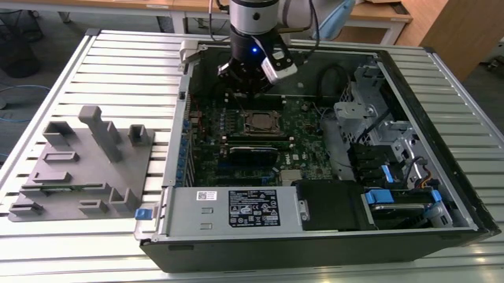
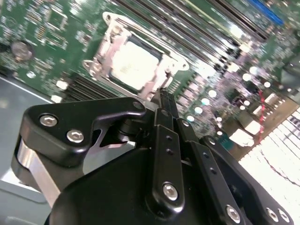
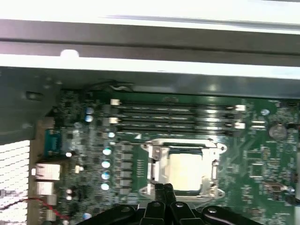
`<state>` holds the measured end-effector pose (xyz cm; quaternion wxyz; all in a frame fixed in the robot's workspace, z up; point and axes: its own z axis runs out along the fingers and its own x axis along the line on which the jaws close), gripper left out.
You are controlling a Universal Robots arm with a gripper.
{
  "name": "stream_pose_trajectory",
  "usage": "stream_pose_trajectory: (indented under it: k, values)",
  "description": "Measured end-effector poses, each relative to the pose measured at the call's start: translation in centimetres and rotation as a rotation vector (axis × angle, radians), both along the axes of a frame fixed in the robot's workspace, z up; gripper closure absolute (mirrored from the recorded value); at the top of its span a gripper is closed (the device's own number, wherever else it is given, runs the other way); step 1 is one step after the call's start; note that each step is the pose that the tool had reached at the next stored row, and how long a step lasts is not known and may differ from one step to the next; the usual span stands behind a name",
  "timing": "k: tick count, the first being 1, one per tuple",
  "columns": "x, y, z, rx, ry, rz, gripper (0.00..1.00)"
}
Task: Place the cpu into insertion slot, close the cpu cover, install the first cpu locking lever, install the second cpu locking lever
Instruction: 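Install the first cpu locking lever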
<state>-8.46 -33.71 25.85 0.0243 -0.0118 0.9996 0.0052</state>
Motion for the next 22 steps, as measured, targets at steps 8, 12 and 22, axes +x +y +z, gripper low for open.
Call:
stream_pose_trajectory:
  k: [8, 12, 22]
  values:
    - [-1.9, 0.0, -0.04, -0.0111, 0.0001, 0.0, 0.9]
    - [-2.6, 0.0, -0.06, -0.015, -0.0021, 0.0, 0.9]
    - [-2.9, -0.01, -0.06, 0.0927, -0.0276, 0.0, 0.9]
